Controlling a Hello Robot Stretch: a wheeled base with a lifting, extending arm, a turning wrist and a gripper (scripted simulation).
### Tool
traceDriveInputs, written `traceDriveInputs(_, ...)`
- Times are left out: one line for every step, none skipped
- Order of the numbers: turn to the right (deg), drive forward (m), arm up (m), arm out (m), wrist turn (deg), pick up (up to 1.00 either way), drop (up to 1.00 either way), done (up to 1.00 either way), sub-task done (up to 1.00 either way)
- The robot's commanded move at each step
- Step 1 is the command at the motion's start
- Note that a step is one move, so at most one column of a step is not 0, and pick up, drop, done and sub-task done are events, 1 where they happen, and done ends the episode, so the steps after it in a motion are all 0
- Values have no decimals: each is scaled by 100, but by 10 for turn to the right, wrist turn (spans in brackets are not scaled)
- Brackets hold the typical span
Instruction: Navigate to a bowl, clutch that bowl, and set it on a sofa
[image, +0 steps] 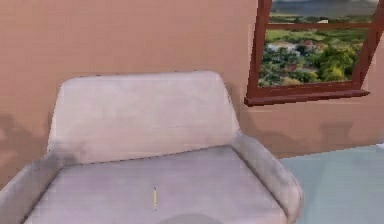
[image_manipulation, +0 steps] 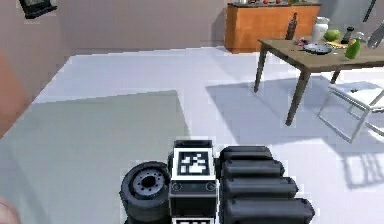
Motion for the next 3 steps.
traceDriveInputs(0,20,0,0,0,0,0,0,0)
traceDriveInputs(-450,0,0,0,0,0,0,0,0)
traceDriveInputs(-450,0,0,0,0,0,0,0,0)
